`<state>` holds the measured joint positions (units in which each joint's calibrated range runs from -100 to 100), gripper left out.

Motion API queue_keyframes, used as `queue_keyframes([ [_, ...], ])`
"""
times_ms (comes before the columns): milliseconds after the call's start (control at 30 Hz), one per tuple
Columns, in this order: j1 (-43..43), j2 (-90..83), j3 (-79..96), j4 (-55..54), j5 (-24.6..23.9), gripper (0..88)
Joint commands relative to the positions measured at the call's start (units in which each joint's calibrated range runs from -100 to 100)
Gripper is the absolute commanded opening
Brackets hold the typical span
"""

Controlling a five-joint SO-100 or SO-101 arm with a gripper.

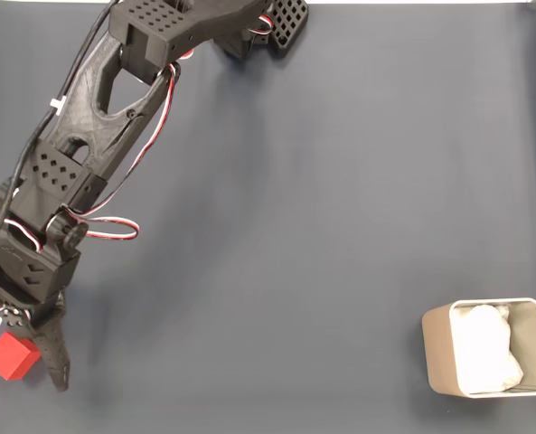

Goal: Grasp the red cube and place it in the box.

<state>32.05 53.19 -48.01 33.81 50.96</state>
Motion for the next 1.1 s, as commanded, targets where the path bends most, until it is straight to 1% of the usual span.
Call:
queue_keyframes([
  [0, -0.37, -1.03, -3.08, -1.19, -0.34, 42.5],
  [533, -0.73, -0.59, -3.08, -1.43, -0.10, 42.5],
  [1067, -0.73, -0.51, -2.26, -0.94, 0.83, 40.1],
])
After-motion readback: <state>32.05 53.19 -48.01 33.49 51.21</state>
